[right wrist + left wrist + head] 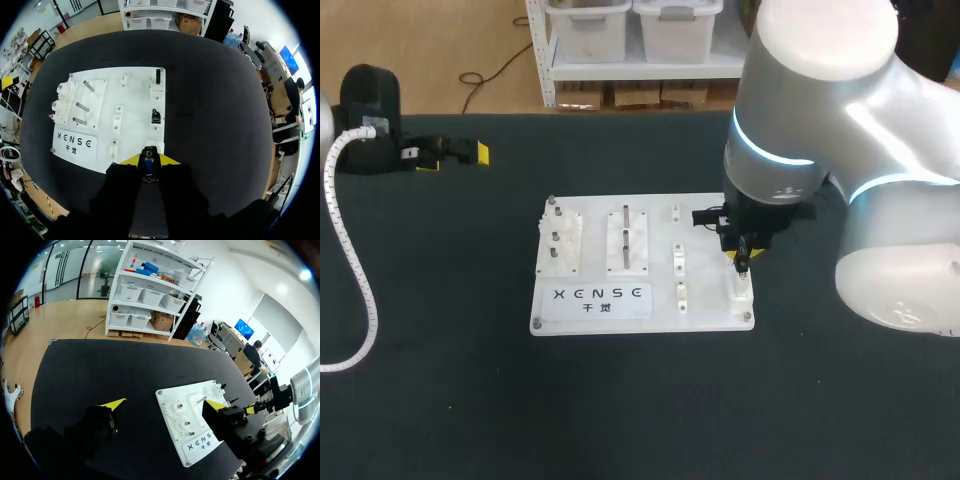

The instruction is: Insert the USB connector, Ethernet cable, and multi-pin plug into their matching sockets one by one.

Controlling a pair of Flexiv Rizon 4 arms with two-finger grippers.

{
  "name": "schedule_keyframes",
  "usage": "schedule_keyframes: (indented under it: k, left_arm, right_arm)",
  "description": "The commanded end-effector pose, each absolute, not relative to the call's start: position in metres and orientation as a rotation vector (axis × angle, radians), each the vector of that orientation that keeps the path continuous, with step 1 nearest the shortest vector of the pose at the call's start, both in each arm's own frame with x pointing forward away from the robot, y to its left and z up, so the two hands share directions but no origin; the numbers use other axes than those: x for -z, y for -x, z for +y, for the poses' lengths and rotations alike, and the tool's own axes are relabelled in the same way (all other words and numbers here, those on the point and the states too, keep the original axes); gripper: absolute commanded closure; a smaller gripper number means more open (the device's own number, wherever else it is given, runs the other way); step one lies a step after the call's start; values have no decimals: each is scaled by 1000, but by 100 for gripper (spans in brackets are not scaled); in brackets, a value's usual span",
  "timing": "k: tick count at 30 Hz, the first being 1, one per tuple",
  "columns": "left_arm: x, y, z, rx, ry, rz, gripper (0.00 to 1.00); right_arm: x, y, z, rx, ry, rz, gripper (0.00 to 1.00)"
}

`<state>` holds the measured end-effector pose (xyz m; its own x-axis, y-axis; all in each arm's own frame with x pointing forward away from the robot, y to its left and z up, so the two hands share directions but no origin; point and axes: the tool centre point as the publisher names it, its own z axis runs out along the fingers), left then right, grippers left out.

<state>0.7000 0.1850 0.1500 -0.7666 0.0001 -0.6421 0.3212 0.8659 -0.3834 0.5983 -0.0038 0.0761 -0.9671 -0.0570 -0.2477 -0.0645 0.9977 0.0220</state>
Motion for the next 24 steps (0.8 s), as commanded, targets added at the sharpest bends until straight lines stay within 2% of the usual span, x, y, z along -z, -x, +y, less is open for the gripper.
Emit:
schedule_keyframes:
  k: [1,24]
  left_arm:
    - [-150,-700,185,636,-231,2374,0]
    - [-150,-700,185,636,-231,2374,0]
  right_arm:
    - [-74,-595,-5,-41,86,2884,100]
    - [-63,-596,-8,-15,85,2877,100]
